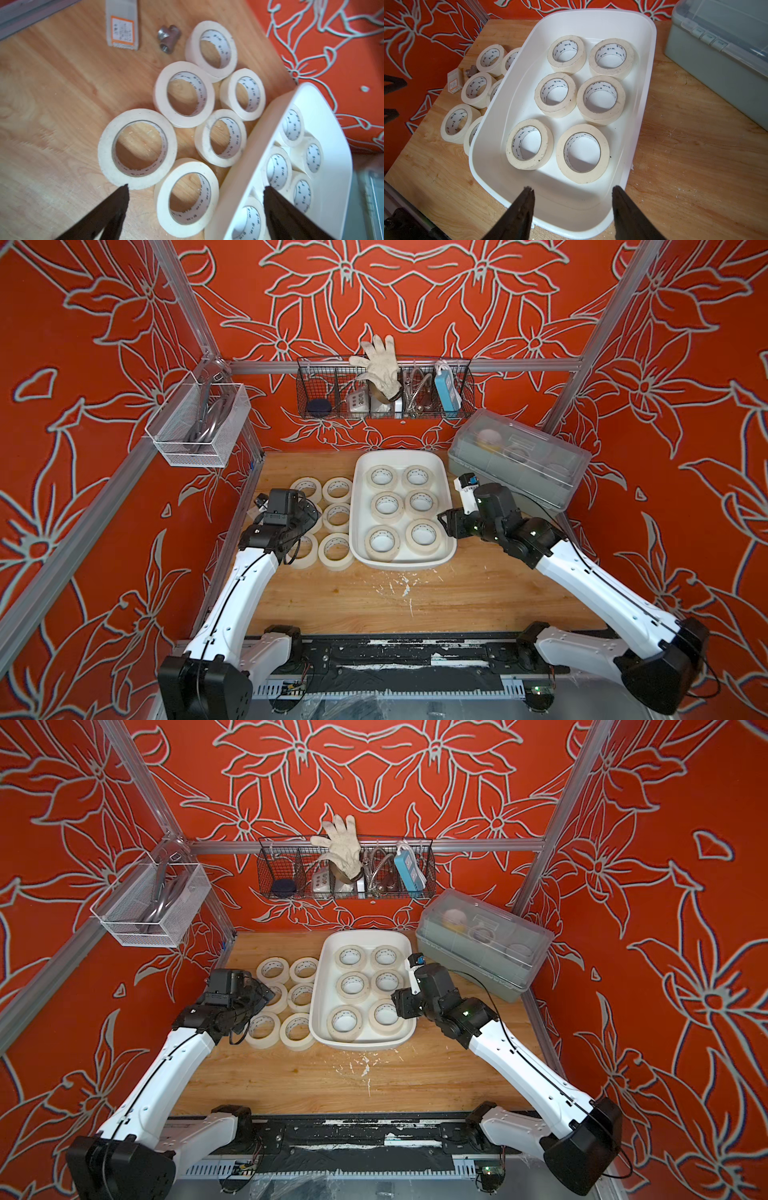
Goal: Take out the art tape in the storage box
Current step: Place the art tape at the center of the board.
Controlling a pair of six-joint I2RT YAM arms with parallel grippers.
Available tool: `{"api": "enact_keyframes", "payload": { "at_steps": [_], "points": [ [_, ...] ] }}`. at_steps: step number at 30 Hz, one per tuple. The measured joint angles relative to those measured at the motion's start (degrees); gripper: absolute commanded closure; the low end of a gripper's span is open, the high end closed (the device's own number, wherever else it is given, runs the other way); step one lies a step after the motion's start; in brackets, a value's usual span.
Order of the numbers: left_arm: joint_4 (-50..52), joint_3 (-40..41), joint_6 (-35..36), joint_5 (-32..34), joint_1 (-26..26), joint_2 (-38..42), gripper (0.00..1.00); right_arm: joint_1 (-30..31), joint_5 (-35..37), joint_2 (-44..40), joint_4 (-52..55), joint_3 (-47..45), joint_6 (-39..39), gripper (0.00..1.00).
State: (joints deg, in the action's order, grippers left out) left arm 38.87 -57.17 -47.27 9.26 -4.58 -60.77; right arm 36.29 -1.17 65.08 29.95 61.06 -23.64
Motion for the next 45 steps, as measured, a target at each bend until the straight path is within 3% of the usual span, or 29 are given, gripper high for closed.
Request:
{"api": "enact_keyframes", "payload": {
  "at_steps": [6,11,19,26,34,45],
  "points": [
    [3.19,-8.90,3.32,2.71,-12.31,-1.66,0.04,-0.68,-0.07,0.00,-0.09,-0.74,0.48,0.28],
    [4.61,-14.62,7.69,3.34,-20.46,-7.65,0.04,-1.42,-0.07,0.00,-0.04,-1.38,0.57,0.25],
    [5.95,-22.40,15.61,0.42,-26.91,-19.85,0.11,-2.82,-0.42,0.00,-0.07,-2.34,0.59,0.23],
    [6.25,-27.74,20.72,-4.31,-27.67,-32.02,0.17,-3.76,-1.05,-0.02,-0.20,-3.19,0.59,0.23],
    [7.67,-34.51,17.46,-2.25,-26.45,-48.83,0.17,-4.46,-2.08,-0.90,-0.37,-3.85,0.50,0.23],
    [4.96,-38.95,13.27,-2.14,-20.46,-58.25,0.27,-4.57,-5.35,-1.99,-1.53,-8.39,-1.49,0.24]
  ]
}}
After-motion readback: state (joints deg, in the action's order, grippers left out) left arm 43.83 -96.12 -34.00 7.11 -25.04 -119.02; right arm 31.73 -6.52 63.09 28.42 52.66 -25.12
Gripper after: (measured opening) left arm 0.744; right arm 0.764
